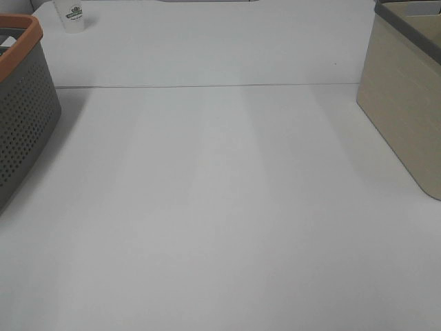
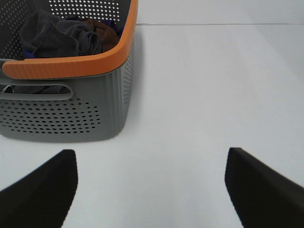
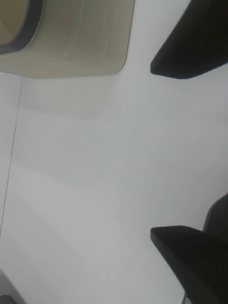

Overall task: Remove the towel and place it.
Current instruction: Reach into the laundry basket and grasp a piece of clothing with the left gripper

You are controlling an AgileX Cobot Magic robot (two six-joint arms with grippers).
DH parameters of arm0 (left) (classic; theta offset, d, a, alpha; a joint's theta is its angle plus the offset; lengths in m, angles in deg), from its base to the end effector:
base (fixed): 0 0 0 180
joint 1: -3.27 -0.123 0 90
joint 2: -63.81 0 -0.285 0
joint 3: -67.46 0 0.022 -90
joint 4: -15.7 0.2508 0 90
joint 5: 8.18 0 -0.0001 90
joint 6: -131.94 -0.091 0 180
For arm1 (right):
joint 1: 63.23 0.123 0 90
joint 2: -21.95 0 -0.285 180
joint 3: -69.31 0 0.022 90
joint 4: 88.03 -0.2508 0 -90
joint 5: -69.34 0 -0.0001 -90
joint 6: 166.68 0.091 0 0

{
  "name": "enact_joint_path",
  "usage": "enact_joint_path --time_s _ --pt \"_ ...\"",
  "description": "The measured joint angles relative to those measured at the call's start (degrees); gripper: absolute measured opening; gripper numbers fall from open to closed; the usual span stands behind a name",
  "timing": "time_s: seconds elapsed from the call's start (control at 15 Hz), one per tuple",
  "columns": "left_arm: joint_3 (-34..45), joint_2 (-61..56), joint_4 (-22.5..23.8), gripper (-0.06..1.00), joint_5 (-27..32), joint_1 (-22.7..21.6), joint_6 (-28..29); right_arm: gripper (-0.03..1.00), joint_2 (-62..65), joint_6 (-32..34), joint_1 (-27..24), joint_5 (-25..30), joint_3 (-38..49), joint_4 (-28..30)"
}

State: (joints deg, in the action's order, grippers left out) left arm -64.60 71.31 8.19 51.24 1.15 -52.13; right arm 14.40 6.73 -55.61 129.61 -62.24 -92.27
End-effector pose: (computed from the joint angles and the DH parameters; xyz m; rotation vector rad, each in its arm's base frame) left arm -0.0060 -0.0105 0.2828 0.0394 1.9986 -0.0864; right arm -0.0062 0.0051 0.2787 -0.2542 2.0125 0.0997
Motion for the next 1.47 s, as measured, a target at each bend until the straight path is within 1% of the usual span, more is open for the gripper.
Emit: enact_joint_path --time_s 1.47 --pt "0.0 0.0 0.0 0.79 0.0 0.0 0.0 0.82 0.0 0.0 0.0 0.0 0.0 0.0"
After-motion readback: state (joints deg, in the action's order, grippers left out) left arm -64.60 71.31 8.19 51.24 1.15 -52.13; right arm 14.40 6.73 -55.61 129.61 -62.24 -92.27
